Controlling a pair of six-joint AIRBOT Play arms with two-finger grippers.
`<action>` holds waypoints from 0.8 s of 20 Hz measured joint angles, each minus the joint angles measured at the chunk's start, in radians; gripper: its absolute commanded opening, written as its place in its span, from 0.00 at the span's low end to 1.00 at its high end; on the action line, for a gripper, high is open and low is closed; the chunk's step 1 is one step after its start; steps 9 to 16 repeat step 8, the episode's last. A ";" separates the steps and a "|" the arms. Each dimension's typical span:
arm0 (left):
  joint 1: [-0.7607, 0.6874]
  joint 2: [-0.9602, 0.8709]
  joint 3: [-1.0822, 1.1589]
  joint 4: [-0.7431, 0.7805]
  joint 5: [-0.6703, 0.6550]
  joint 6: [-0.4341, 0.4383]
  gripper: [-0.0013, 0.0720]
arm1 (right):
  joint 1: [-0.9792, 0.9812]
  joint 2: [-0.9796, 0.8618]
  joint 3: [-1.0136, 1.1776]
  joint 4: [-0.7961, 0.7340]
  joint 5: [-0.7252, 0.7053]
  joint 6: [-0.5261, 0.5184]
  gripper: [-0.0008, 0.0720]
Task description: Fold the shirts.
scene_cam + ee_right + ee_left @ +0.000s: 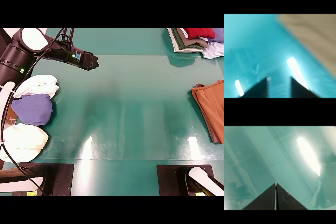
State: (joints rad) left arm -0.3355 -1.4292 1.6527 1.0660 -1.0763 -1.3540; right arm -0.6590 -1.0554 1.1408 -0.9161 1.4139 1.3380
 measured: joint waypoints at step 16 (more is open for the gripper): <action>0.000 0.000 0.000 -0.001 0.056 0.000 0.05 | 0.357 0.008 0.000 0.045 -0.051 0.003 0.04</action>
